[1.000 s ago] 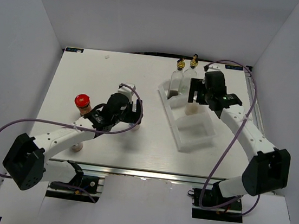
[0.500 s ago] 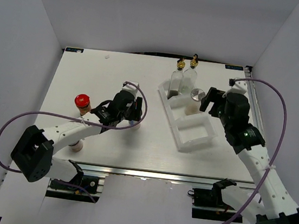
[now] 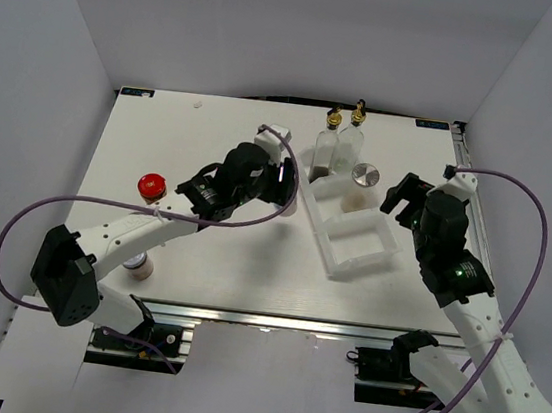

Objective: Organize the condiment bottles

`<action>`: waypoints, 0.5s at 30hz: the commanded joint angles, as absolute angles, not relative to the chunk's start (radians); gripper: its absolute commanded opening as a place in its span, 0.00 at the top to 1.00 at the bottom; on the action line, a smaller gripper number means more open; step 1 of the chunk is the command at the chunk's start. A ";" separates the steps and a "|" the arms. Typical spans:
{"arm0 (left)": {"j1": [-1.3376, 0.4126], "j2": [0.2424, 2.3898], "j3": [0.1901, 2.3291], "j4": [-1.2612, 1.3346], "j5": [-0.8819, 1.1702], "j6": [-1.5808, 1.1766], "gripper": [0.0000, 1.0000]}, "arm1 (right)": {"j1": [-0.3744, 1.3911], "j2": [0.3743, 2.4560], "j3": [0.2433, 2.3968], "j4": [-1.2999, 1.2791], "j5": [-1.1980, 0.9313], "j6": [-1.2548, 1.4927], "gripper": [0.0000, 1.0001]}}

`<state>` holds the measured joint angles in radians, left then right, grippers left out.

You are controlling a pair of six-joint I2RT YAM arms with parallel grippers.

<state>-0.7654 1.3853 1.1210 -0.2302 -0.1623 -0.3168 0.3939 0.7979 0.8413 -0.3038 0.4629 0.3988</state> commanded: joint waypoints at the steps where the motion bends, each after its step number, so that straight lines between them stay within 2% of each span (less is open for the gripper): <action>1: -0.793 1.429 1.242 -0.144 -0.114 -0.284 1.00 | 0.391 0.772 0.828 -0.252 0.549 0.431 0.10; 10: -0.827 1.687 1.512 -0.167 -0.081 -0.252 1.00 | 0.390 0.764 0.818 -0.252 0.606 0.430 0.11; 15: -0.834 1.762 1.554 -0.163 -0.077 -0.242 1.00 | 0.390 0.756 0.819 -0.255 0.606 0.428 0.11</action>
